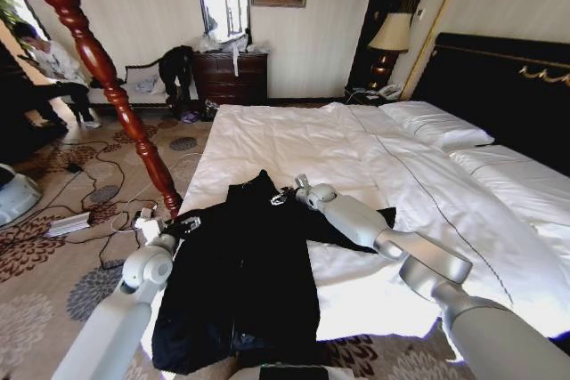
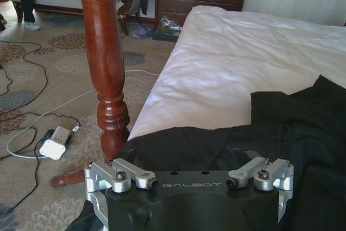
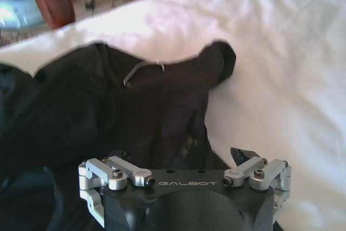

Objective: Pick up the clothes from the bed and hang them on the clothes hanger.

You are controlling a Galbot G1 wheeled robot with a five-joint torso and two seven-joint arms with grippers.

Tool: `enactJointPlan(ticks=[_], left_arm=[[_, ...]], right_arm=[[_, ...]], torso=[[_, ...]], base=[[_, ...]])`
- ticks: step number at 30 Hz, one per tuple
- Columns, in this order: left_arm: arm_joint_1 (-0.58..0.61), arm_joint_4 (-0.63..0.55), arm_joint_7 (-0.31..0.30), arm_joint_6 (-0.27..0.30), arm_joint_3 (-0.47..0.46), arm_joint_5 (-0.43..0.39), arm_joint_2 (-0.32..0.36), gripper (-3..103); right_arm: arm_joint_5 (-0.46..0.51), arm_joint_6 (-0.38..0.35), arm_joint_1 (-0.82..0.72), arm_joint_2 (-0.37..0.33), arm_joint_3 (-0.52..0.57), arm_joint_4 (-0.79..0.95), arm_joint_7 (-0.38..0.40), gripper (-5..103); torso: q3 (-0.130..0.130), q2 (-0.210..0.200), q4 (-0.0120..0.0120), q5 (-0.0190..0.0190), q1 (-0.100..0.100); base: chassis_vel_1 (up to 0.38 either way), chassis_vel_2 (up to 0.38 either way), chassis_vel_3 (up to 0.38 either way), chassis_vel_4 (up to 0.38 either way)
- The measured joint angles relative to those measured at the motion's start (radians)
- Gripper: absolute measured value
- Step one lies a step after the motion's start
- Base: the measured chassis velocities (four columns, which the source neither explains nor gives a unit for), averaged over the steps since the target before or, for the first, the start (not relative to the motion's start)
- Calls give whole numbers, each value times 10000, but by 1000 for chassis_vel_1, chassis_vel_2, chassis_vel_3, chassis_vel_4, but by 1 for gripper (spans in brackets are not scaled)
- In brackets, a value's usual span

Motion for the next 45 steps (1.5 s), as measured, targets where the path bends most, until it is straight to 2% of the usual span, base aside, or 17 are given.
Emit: enactJointPlan(ticks=[4,13,18,20,23,25,26,28,29,30,32,34,36,38,41,42,45], left_arm=[[28,-97,-80,59,50,-7,-7,100],[46,-118,-319,223,79,-207,-3,100],[37,-118,-363,235,81,-229,11,100],[8,-100,-375,238,86,-236,35,100],[-53,-76,-414,244,95,-304,52,100],[-135,-61,-495,266,130,-440,60,100],[-135,-61,-495,266,130,-440,60,100],[-232,-34,-568,288,173,-528,62,100],[-259,-25,-582,291,189,-548,64,100],[-298,-12,-601,294,216,-564,67,100],[-315,-6,-608,295,227,-568,68,100],[-334,-3,-629,296,239,-582,73,100],[-335,-3,-638,296,239,-584,77,100],[-315,-17,-653,297,222,-593,107,100],[-264,-48,-663,297,153,-599,169,100],[-264,-48,-663,297,153,-599,169,100],[-244,-84,-690,296,37,-660,236,100]], right_arm=[[-587,-233,39,49,50,-243,-280,100],[-2019,-152,38,438,31,-1029,-700,100],[-2447,-125,-29,622,98,-1215,-550,101],[-2489,-125,-60,637,106,-1204,-375,91],[-2508,-137,-90,638,122,-1165,-167,86],[-2549,-135,-115,631,155,-1140,13,75],[-2549,-135,-115,631,155,-1140,13,75],[-2555,-120,-144,595,168,-1051,270,64],[-2536,-119,-159,582,169,-1000,388,64],[-2453,-120,-196,563,169,-893,641,54],[-2370,-121,-222,551,169,-821,815,54],[-2091,-126,-292,530,150,-617,1337,42],[-1977,-127,-316,525,142,-532,1570,42],[-1644,-135,-370,523,101,-201,2341,28],[-1079,-211,-402,530,29,248,3444,22],[-1079,-211,-402,530,29,248,3444,22],[-747,-212,-434,509,-70,711,4222,19]], torso=[[-1,1,-2,0,-1],[-1,0,1,0,0],[-1,0,2,0,-1],[-1,0,2,0,0],[-1,0,3,0,0],[-1,0,2,1,0],[-1,0,2,1,0],[0,1,1,0,0],[1,0,0,0,0],[1,-2,0,0,0],[1,-1,0,0,0],[1,-1,0,0,1],[1,-1,-2,-1,1],[1,-1,-3,-2,2],[1,-2,3,-1,2],[1,-2,3,-1,2],[1,-1,5,0,2]], base=[[0,0,0,0],[0,0,0,0],[0,0,0,0],[0,0,0,0],[0,0,0,0],[0,0,0,0],[0,0,0,0],[0,0,0,0],[0,0,0,0],[0,0,0,0],[0,0,0,0],[0,0,0,0],[0,0,0,0],[0,0,0,0],[0,0,0,0],[0,0,0,0],[0,0,0,0]])
